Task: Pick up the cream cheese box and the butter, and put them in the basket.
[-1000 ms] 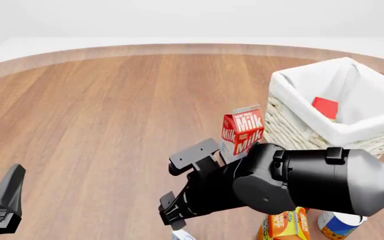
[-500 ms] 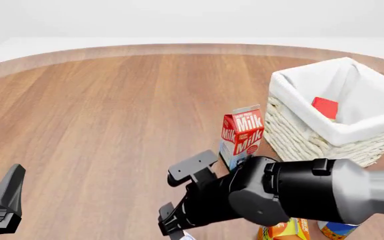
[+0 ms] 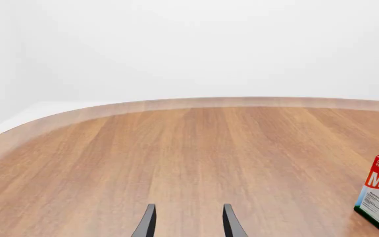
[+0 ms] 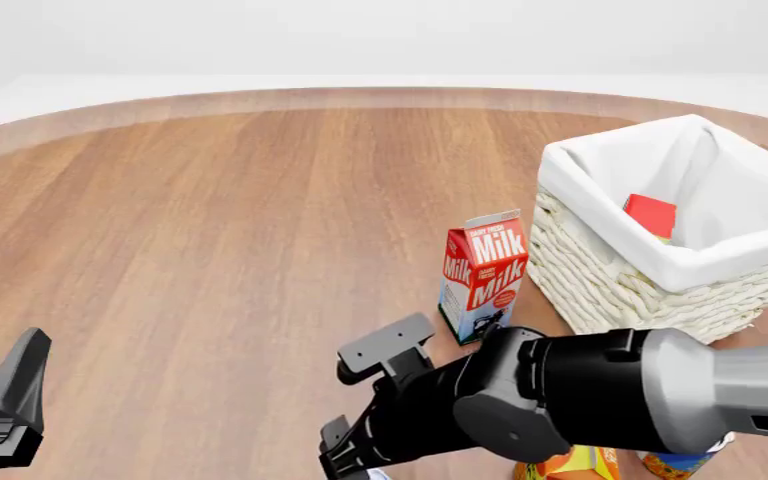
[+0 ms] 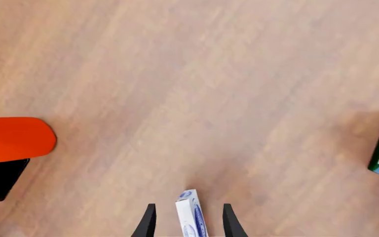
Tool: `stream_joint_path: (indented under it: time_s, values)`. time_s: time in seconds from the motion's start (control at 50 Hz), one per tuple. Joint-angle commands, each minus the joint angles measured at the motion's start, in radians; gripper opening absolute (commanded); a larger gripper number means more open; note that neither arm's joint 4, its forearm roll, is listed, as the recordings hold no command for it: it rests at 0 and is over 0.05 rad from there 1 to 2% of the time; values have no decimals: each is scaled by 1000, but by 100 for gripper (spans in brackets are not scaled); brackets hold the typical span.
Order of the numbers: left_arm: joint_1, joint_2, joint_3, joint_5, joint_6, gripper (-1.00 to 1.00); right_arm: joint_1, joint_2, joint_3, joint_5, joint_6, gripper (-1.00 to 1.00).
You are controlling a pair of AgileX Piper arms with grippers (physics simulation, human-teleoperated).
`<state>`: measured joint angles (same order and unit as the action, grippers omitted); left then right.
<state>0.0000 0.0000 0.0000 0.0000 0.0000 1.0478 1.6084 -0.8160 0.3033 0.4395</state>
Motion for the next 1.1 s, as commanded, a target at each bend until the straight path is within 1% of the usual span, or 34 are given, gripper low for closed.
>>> stream_joint_path:
  time_s: [0.02, 0.06, 0.14, 0.28, 0.32, 0.34, 0.38, 0.46, 0.5, 0.64, 0.7, 0.72, 0.82, 1.08, 1.1]
  values:
    - [0, 0, 0, 0, 0, 100, 9, 18, 10, -18, 8, 100]
    - [0, 0, 0, 0, 0, 100, 1, 18, 11, -21, 0, 100]
    - [0, 0, 0, 0, 0, 100, 11, 30, 9, -27, 8, 100]
    - [0, 0, 0, 0, 0, 100, 7, 32, 11, -28, 5, 100]
    - [0, 0, 0, 0, 0, 100, 14, 36, 12, -32, 14, 100]
    - [0, 0, 0, 0, 0, 100, -4, 38, 7, -29, -15, 100]
    - [0, 0, 0, 0, 0, 100, -2, 41, 6, -30, -15, 100]
    - [0, 0, 0, 0, 0, 100, -3, 42, 15, -39, -11, 100]
    - [0, 0, 0, 0, 0, 100, 7, 46, 23, -50, 13, 100]
    - [0, 0, 0, 0, 0, 100, 4, 58, 25, -57, 8, 100]
    - [0, 0, 0, 0, 0, 100, 16, 66, 24, -63, 14, 100]
    - [0, 0, 0, 0, 0, 100, 22, 68, 27, -67, 25, 100]
    - [0, 0, 0, 0, 0, 100, 20, 74, 32, -78, 21, 100]
    - [0, 0, 0, 0, 0, 100, 31, 85, 45, -91, 37, 100]
    - [0, 0, 0, 0, 0, 100, 44, 91, 52, -97, 54, 100]
